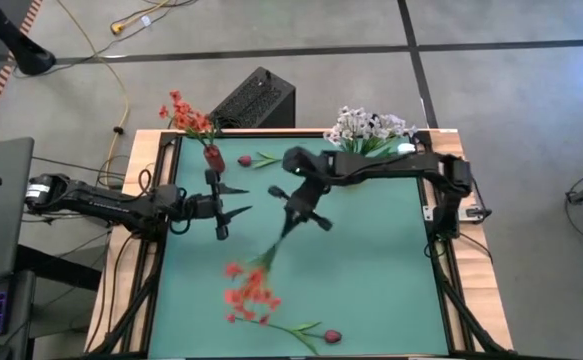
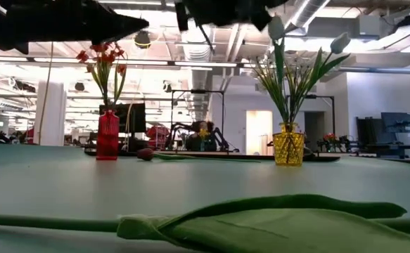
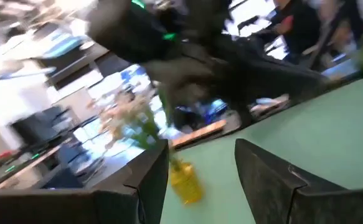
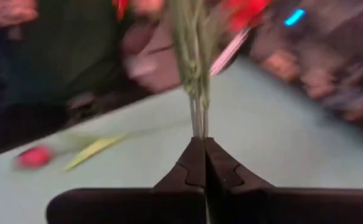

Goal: Sort flowers into vase by color
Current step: Put the orange flowers into the red flower vase

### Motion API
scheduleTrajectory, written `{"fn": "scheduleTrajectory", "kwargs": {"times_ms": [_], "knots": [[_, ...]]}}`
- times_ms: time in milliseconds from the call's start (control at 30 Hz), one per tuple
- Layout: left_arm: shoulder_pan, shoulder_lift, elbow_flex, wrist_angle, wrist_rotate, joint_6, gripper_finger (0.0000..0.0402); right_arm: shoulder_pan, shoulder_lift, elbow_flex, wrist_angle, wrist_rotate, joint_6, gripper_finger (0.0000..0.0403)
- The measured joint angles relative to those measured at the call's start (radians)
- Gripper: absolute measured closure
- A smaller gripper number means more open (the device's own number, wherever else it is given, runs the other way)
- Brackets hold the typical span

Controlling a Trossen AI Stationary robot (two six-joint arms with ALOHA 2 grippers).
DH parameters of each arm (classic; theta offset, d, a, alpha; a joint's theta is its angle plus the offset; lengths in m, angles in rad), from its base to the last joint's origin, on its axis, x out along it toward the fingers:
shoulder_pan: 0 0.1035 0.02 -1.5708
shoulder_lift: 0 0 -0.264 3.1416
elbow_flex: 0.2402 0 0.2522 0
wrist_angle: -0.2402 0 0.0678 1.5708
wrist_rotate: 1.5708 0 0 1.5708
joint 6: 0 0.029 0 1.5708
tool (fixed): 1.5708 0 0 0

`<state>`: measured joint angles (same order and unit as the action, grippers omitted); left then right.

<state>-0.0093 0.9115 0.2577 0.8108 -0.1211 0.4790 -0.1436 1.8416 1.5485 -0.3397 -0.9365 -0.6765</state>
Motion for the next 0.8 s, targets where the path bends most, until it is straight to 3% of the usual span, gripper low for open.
{"fn": "scheduleTrajectory", "kwargs": {"times_ms": [133, 200, 300, 467, 800], "knots": [[0.000, 0.006, 0.000, 0.057, 0.195, -0.020, 0.0228, 0.013, -0.013, 0.001, 0.198, 0.179, 0.155, 0.0388], [-0.001, 0.006, 0.000, 0.066, 0.232, -0.020, 0.0228, 0.019, -0.008, 0.000, 0.244, 0.251, 0.192, 0.0388], [0.000, 0.006, 0.000, 0.064, 0.179, -0.030, 0.0228, 0.021, -0.006, 0.000, 0.268, 0.297, 0.237, 0.0388], [0.000, 0.006, 0.000, 0.048, 0.135, -0.033, 0.0228, 0.017, -0.002, -0.001, 0.062, 0.335, 0.237, 0.0385], [-0.001, -0.007, 0.001, 0.053, 0.047, -0.012, 0.0228, 0.045, 0.226, -0.001, 0.120, 0.339, 0.134, 0.0271]]}}
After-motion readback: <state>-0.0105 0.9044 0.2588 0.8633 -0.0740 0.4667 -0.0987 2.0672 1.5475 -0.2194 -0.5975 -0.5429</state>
